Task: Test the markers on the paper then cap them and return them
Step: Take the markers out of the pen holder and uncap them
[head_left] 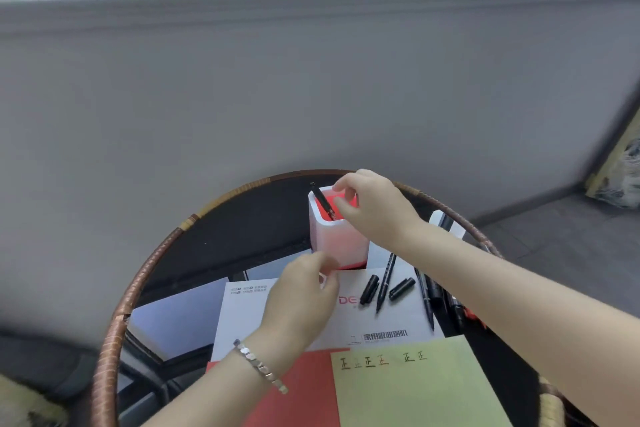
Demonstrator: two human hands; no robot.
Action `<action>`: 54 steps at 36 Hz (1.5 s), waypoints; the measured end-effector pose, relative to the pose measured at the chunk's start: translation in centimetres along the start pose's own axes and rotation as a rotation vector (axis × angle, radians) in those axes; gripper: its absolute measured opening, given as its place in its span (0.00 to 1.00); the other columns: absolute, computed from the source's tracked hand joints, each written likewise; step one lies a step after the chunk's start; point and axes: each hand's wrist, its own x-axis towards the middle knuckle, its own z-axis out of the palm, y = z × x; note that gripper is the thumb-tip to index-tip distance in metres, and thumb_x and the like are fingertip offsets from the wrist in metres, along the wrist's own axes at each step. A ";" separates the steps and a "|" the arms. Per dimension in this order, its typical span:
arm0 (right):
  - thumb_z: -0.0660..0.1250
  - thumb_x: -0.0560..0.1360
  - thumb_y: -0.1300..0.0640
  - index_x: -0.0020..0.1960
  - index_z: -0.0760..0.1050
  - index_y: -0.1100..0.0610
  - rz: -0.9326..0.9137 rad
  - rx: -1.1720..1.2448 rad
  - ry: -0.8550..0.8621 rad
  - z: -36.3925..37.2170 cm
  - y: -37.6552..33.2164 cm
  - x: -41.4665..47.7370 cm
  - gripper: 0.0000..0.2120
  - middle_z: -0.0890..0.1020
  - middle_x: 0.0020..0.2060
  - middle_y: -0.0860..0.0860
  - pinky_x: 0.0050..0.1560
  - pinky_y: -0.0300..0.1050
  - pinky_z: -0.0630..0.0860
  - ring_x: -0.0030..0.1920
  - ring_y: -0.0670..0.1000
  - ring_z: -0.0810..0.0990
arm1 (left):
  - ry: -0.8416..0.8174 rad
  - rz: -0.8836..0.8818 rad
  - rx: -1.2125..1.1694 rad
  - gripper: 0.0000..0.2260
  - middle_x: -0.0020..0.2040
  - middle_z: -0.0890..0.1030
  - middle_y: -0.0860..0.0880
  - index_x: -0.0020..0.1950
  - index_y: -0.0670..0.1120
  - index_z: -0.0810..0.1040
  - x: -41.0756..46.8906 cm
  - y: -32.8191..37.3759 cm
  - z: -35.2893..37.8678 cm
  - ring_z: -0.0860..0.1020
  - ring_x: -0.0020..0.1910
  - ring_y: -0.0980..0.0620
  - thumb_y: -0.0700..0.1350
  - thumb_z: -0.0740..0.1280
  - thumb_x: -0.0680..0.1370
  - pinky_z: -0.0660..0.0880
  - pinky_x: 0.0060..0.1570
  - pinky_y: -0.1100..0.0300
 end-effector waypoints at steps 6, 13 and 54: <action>0.61 0.74 0.55 0.32 0.67 0.55 0.246 -0.270 -0.276 1.5 -1.6 3.3 0.12 0.73 0.30 0.51 0.30 0.40 0.65 0.37 0.57 0.74 | 0.081 0.045 0.006 0.10 0.50 0.75 0.57 0.56 0.50 0.76 -0.6 -0.7 -3.0 0.73 0.52 0.59 0.42 0.59 0.78 0.69 0.49 0.66; 0.60 0.76 0.57 0.41 0.72 0.56 0.240 -0.391 -0.266 2.8 -1.3 4.1 0.06 0.72 0.30 0.50 0.28 0.39 0.61 0.30 0.52 0.71 | 0.118 0.015 -0.001 0.10 0.50 0.77 0.57 0.55 0.51 0.76 -0.2 -1.6 -4.5 0.73 0.50 0.60 0.42 0.59 0.78 0.70 0.46 0.68; 0.65 0.74 0.56 0.33 0.67 0.59 0.454 0.994 0.014 -0.7 0.2 -12.7 0.14 0.65 0.17 0.47 0.22 0.34 0.61 0.19 0.46 0.62 | -0.231 0.276 0.071 0.08 0.49 0.74 0.56 0.55 0.51 0.70 -5.2 3.8 -0.4 0.71 0.46 0.57 0.47 0.53 0.81 0.70 0.47 0.61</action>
